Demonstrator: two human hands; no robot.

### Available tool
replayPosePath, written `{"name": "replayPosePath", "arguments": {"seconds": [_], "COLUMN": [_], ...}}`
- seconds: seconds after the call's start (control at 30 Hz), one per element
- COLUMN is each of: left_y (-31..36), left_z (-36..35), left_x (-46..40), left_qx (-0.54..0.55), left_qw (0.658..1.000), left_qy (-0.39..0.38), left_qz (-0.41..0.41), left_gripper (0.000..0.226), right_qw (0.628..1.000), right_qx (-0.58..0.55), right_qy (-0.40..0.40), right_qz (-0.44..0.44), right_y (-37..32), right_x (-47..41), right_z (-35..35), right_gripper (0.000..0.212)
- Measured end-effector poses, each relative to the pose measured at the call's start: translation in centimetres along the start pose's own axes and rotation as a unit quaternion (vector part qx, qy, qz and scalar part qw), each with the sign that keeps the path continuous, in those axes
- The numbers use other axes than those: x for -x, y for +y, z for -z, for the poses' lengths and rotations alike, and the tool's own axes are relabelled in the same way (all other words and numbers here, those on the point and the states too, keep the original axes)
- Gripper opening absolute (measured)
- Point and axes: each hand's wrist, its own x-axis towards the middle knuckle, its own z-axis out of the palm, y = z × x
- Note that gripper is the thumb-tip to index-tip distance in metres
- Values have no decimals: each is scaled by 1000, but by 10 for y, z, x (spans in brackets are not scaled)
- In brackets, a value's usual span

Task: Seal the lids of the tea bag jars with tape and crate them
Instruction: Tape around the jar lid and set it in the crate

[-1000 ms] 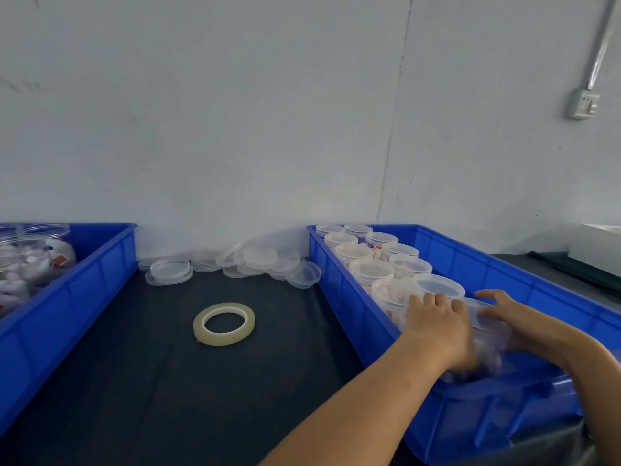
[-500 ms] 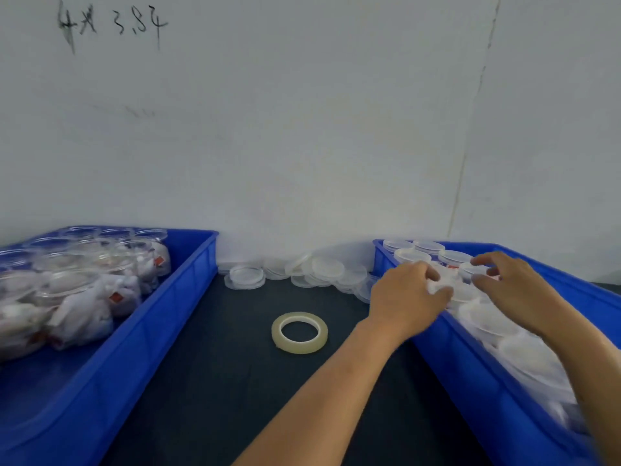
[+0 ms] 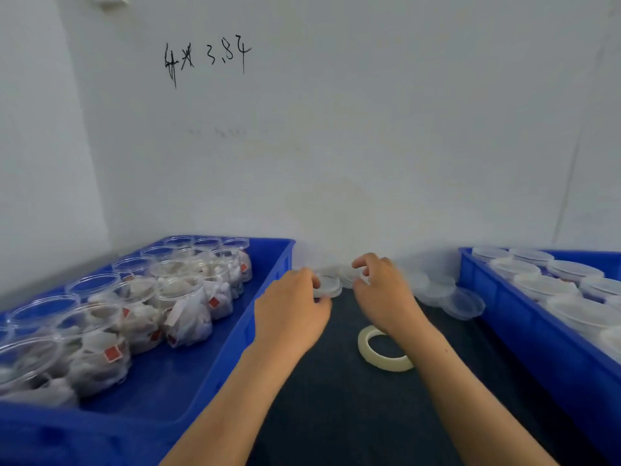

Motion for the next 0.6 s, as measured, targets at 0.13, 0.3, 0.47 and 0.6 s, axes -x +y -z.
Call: {"name": "replayPosePath", "arguments": {"seconds": [0.13, 0.3, 0.47, 0.6], "left_y": [-48, -132, -198, -223], "left_z": [38, 59, 47, 37], "left_x": [-19, -49, -58, -62], "left_qx": [-169, -207, -261, -239], "left_qw": [984, 966, 948, 956], "left_qy": [-54, -93, -116, -105], "left_qz": [29, 122, 141, 132], "left_gripper": [23, 31, 42, 34], "right_qw": [996, 985, 970, 956], "right_qx": [-30, -52, -32, -5], "right_qy": [-70, -145, -216, -272], "right_qz": [36, 74, 107, 113], "right_y": [-36, -88, -121, -127], "right_x": [-14, -27, -40, -50], "right_z": [-47, -100, -147, -175], "right_gripper": [33, 31, 37, 54]}}
